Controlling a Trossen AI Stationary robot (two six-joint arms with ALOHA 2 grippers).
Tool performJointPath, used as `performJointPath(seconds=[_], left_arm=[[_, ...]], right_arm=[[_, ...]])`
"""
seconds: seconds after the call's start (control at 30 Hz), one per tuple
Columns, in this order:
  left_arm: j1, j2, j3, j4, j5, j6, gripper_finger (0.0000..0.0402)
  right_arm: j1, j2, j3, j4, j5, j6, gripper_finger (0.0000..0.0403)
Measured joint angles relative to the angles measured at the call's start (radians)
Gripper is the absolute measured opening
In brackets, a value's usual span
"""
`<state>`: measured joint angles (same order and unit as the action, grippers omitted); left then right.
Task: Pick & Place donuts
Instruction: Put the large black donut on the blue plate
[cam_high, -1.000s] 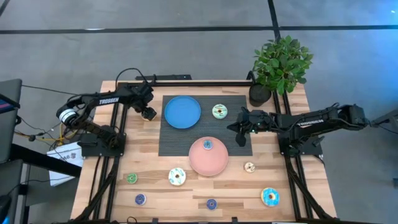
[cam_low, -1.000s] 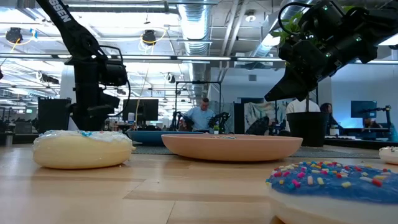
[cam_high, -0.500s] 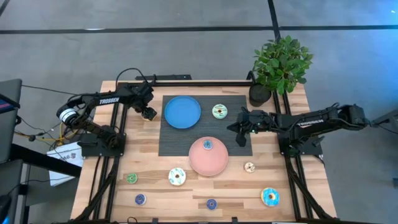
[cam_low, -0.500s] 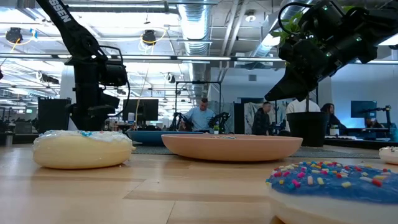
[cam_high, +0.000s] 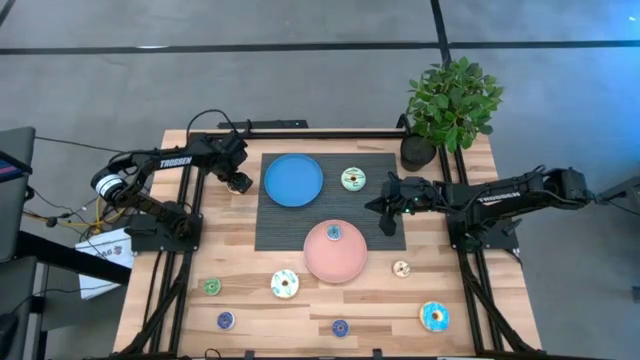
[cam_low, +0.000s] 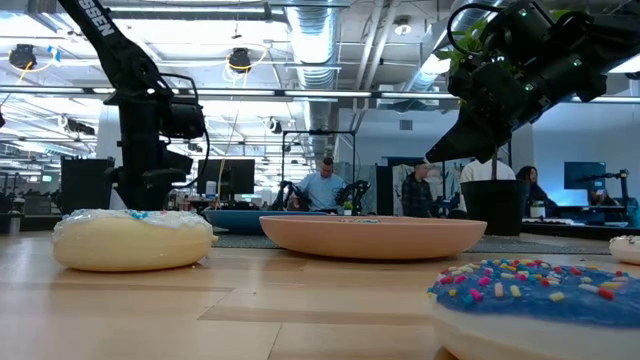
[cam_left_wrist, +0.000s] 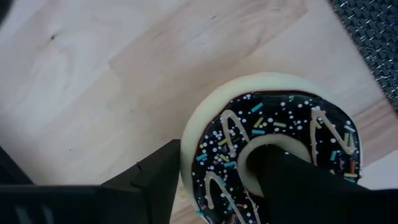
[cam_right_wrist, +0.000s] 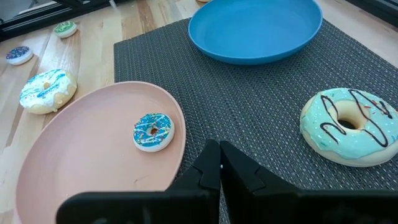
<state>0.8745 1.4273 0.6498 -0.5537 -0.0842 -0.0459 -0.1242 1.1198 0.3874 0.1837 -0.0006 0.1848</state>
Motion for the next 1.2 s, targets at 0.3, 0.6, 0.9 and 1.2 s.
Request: performJointPath(seconds=[0.3,0.6,0.9,1.2], left_arm=[[0.0,0.0,0.0,0.0,-0.003,-0.003,0.0166],[0.0,0.0,0.046,-0.036,-0.007,-0.003,0.0149],[-0.022,0.0,0.184,-0.065,0.08,-0.023,0.0149],[-0.202,0.005,0.321,0.035,0.067,-0.028,0.0149]], right_arm=[[0.0,0.0,0.0,0.0,0.0,-0.001,0.0001],[0.0,0.0,0.0,0.0,0.0,-0.001,0.0001],[0.0,0.0,0.0,0.0,0.0,-0.001,0.0001],[0.0,0.0,0.0,0.004,0.0,-0.003,0.0001]])
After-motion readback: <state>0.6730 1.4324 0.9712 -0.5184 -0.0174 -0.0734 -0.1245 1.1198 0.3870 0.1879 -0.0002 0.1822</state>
